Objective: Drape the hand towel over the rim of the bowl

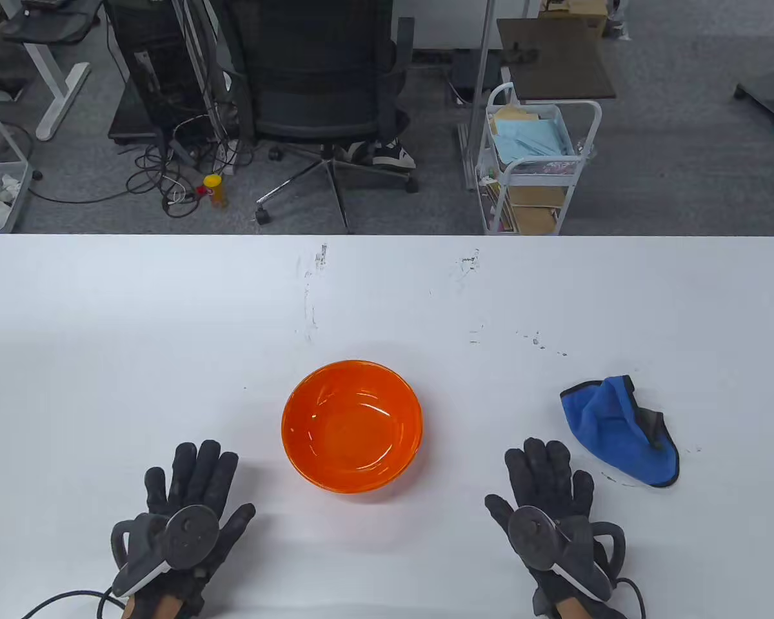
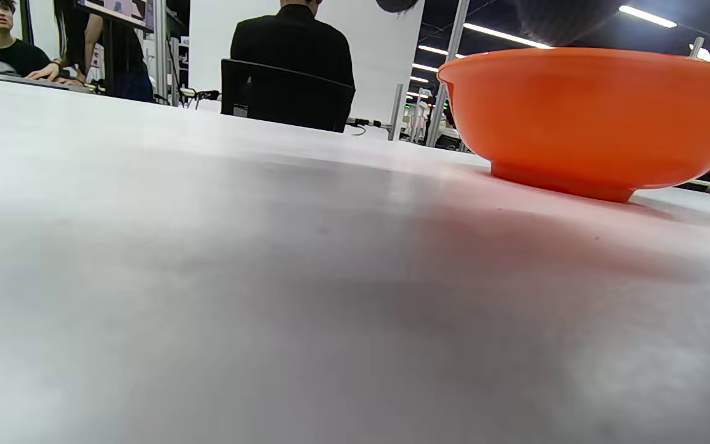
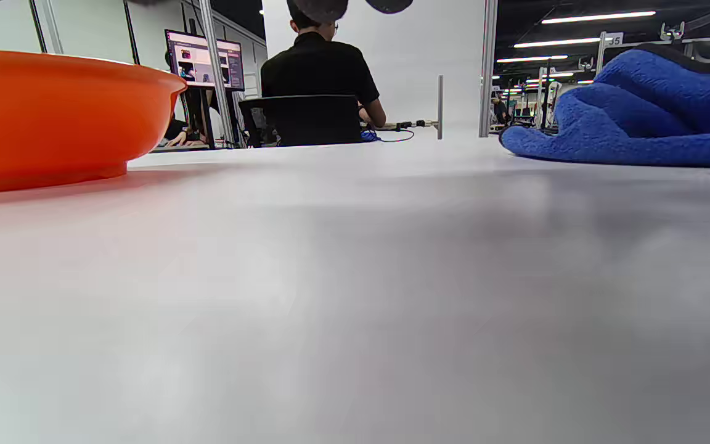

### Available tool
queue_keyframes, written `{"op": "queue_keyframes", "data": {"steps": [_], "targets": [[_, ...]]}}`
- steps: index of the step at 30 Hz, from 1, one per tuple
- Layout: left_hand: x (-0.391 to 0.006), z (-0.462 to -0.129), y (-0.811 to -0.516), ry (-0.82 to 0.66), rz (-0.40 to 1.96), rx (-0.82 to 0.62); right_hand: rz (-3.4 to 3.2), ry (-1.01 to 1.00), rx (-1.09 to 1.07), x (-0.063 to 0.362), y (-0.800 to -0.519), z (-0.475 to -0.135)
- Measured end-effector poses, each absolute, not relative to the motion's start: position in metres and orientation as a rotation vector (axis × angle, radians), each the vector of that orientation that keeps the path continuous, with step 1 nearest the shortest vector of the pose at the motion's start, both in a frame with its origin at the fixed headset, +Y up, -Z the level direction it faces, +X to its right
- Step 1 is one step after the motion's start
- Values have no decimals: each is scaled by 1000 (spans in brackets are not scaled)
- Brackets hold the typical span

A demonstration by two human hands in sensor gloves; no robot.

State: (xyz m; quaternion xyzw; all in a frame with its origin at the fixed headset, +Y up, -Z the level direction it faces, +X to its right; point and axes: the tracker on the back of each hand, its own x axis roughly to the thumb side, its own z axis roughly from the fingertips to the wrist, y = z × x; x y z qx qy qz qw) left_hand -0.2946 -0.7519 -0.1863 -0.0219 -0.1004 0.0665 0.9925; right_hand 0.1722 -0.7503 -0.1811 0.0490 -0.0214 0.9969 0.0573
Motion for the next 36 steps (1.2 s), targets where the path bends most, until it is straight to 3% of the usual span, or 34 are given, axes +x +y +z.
{"op": "queue_keyframes", "data": {"steps": [27, 36], "targets": [[-296, -188, -753, -198, 146, -51, 3004, -55, 159, 172, -748, -180], [-297, -190, -754, -195, 162, -75, 2962, -280, 160, 174, -720, -172]]}}
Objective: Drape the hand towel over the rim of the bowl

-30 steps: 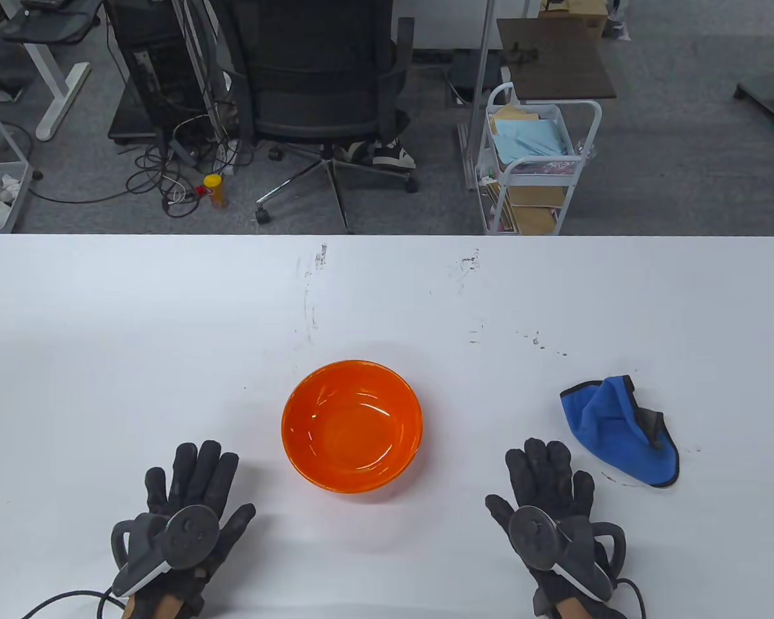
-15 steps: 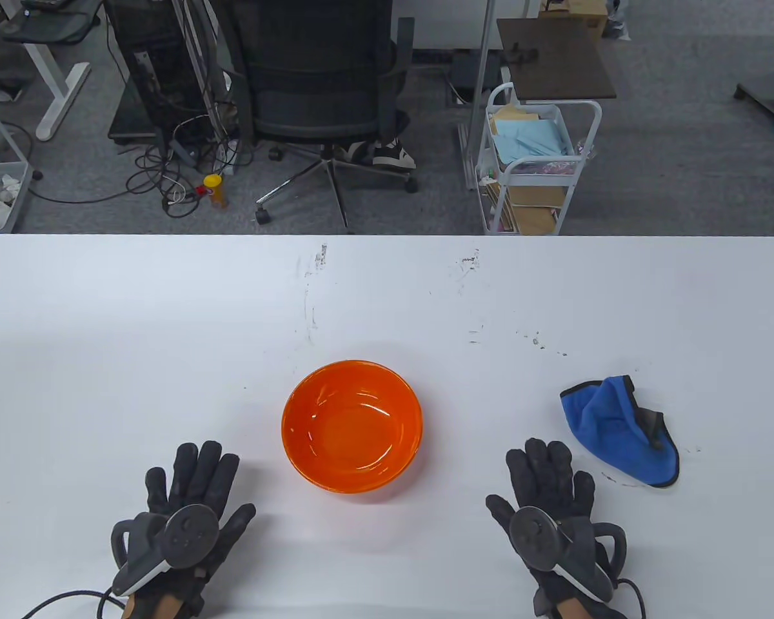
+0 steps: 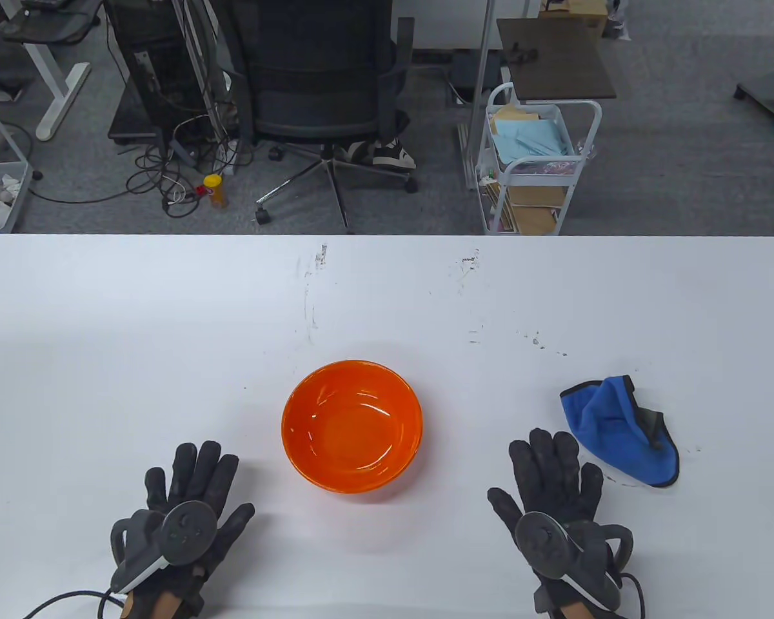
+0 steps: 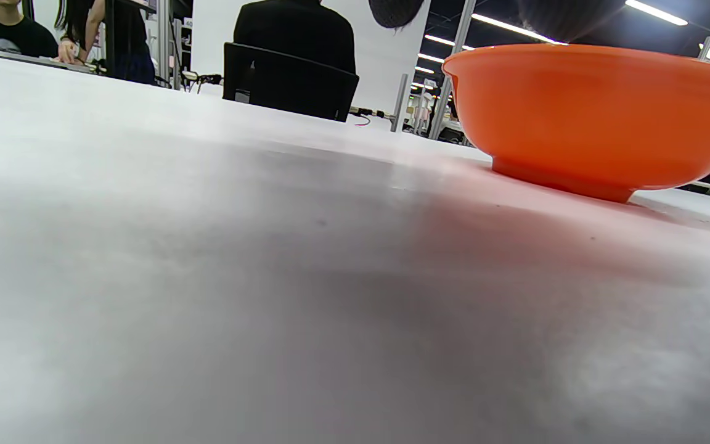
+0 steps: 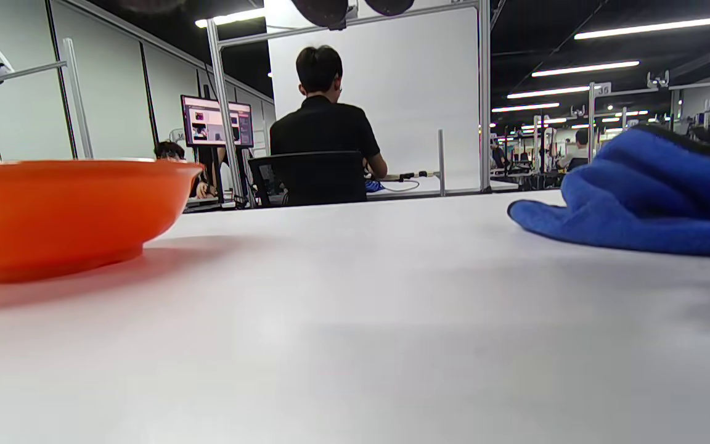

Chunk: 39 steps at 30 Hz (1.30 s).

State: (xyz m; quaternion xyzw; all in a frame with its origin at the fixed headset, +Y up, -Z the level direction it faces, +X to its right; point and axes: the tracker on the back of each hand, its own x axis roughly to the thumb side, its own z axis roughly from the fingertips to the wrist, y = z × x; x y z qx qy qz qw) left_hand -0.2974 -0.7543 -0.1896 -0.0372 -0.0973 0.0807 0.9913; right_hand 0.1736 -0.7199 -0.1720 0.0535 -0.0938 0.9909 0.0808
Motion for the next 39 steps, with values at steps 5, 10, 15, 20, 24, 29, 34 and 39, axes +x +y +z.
{"op": "queue_keyframes", "data": {"steps": [5, 10, 15, 20, 24, 29, 34, 39], "targets": [[-299, -190, -756, -192, 154, -86, 2917, -381, 58, 195, -700, -170], [-300, -191, -756, -186, 157, -93, 2993, -371, -224, 247, -684, -183], [-300, -191, -756, -180, 154, -99, 3037, -145, -489, 312, -685, -209], [-301, -191, -756, -174, 158, -96, 2956, 187, -544, 355, -714, -231], [-301, -191, -756, -169, 157, -99, 2929, 249, -617, 357, -734, -244], [-301, -192, -756, -163, 157, -103, 2924, 78, -683, 355, -747, -256], [-302, -193, -756, -156, 160, -116, 2926, -36, -691, 353, -744, -258], [-301, -192, -756, -164, 151, -114, 2931, -118, -615, 348, -724, -252]]}}
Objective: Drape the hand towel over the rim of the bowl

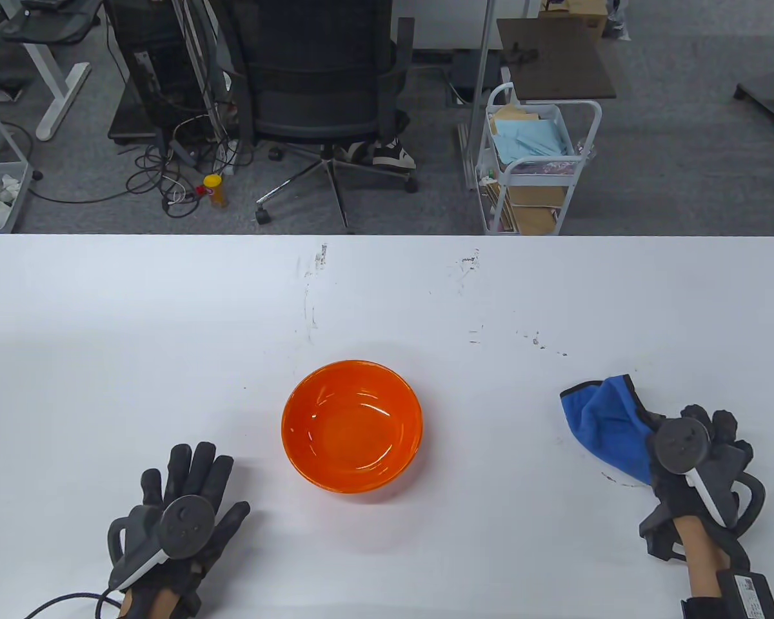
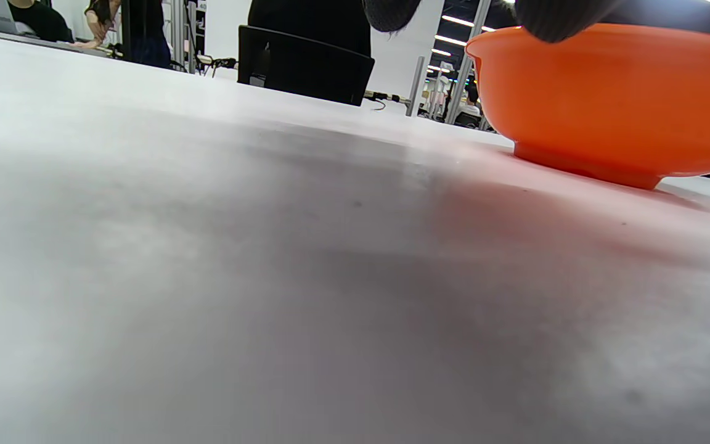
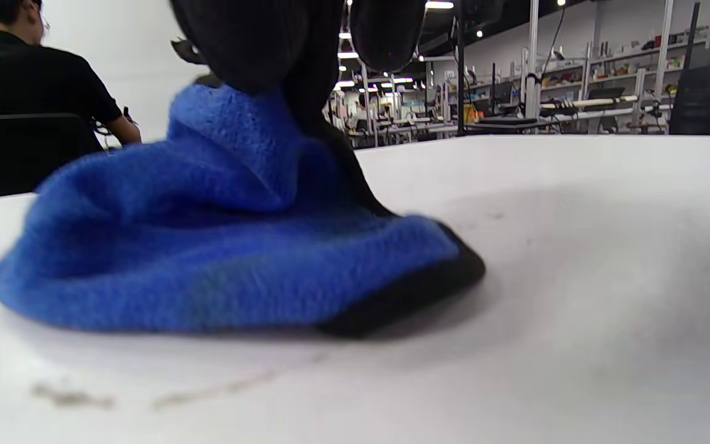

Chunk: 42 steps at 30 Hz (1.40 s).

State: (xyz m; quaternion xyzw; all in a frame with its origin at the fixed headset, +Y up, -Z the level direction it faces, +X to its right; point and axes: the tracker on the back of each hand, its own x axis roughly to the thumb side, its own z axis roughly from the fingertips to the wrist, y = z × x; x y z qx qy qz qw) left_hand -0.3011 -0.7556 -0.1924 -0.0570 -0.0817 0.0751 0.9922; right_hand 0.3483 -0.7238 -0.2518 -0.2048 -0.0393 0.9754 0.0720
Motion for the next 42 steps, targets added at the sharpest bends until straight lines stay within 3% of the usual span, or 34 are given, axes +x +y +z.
{"op": "queue_keyframes", "data": {"steps": [4, 9, 18, 25, 33, 42], "targets": [[-297, -190, -750, -179, 137, -67, 2947, -208, -534, 337, -697, -243], [-287, -179, -730, -204, 166, 128, 2922, -352, -388, 314, -656, -227], [-262, -170, -709, -397, 320, 137, 2937, -533, -72, 254, -602, -202], [-226, -160, -667, -522, 335, 239, 2859, -554, 232, 195, -568, -180], [-212, -165, -648, -557, 376, 151, 2741, -579, 524, 137, -545, -151], [-205, -182, -669, -595, 465, 3, 2610, -571, 729, 96, -543, -132]]}}
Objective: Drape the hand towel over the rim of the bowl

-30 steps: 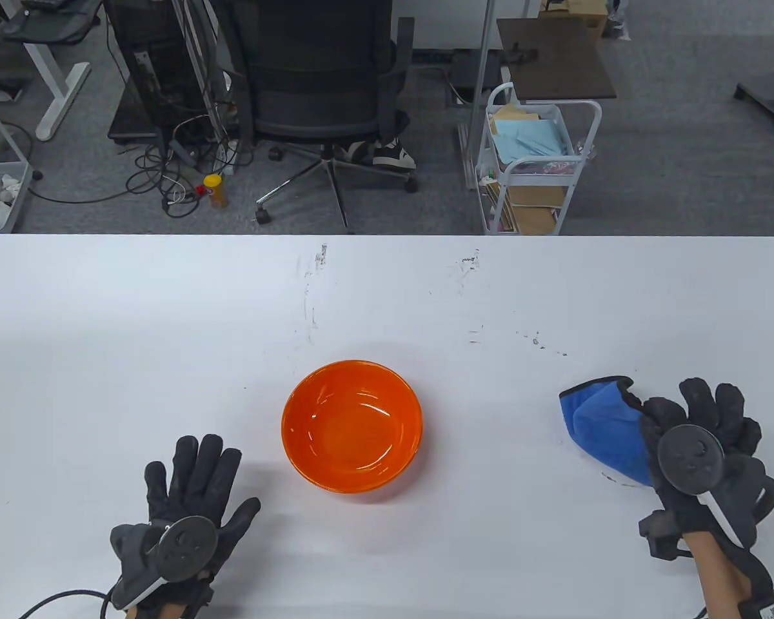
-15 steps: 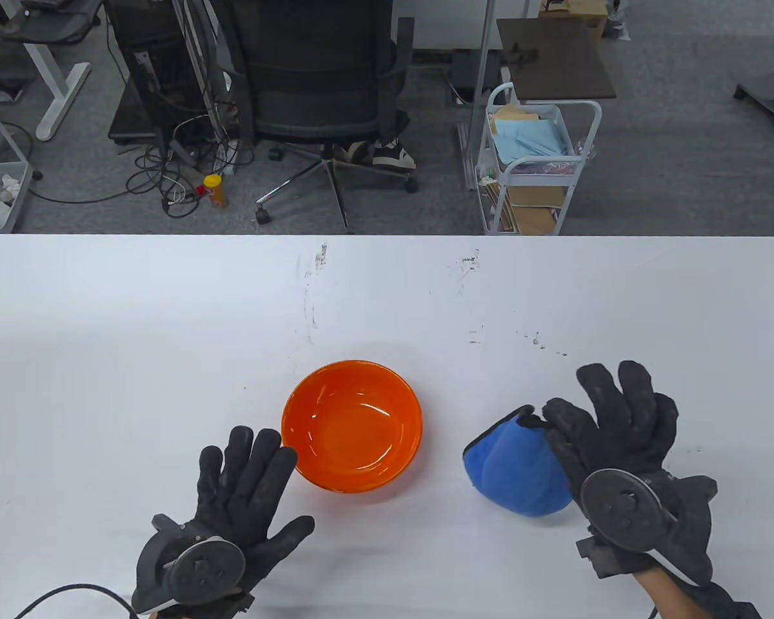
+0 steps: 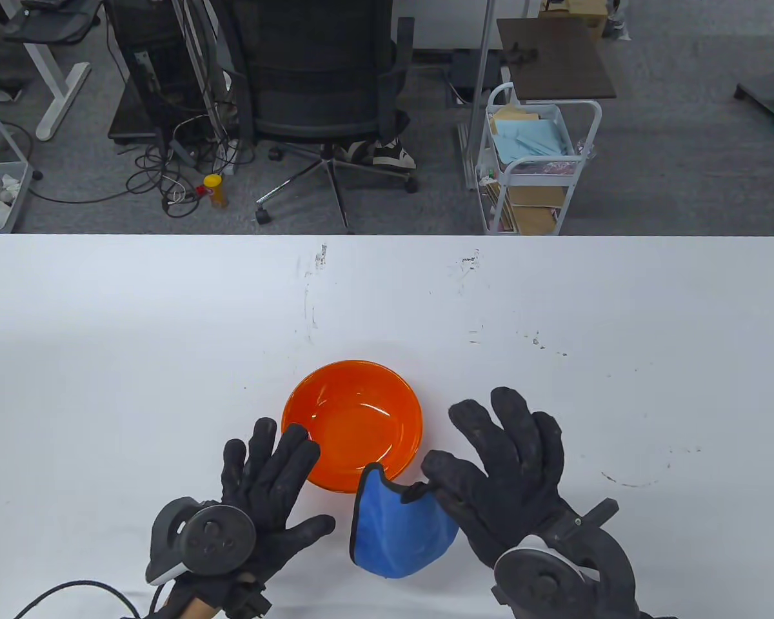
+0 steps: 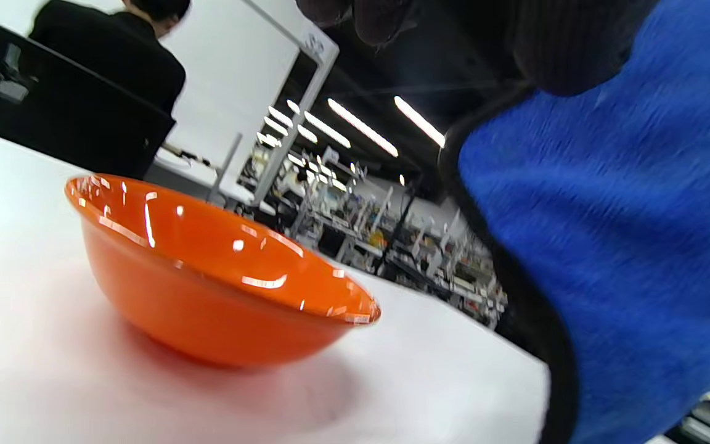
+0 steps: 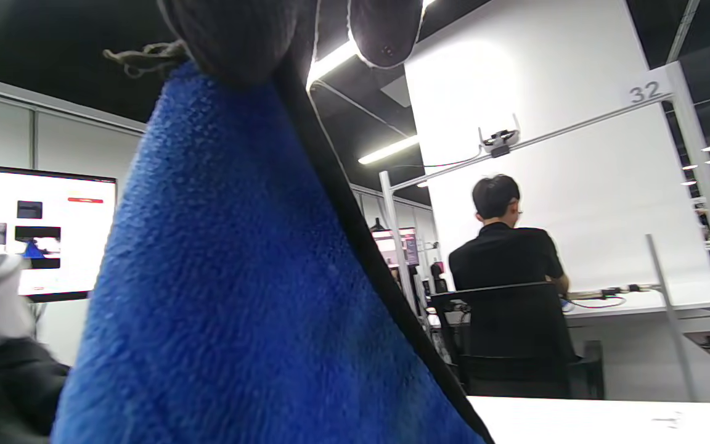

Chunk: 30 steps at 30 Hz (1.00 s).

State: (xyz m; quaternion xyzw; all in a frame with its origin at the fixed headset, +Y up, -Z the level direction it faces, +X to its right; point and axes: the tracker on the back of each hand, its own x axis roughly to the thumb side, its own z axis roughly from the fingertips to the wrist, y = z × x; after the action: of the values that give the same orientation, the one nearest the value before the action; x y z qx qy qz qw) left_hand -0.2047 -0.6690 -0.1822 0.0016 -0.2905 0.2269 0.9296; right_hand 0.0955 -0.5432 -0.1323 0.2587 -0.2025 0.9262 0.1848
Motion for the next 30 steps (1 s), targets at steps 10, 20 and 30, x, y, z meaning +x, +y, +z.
{"op": "queue_keyframes", "data": {"steps": [10, 20, 30], "targets": [[-179, -201, -687, -713, 619, -56, 2605, -573, 822, 84, -548, -123], [-208, -189, -677, -652, 667, 55, 2655, -524, 667, 117, -562, -130], [-253, -158, -620, -708, 783, 119, 2509, -279, 692, 123, -574, -123]]}}
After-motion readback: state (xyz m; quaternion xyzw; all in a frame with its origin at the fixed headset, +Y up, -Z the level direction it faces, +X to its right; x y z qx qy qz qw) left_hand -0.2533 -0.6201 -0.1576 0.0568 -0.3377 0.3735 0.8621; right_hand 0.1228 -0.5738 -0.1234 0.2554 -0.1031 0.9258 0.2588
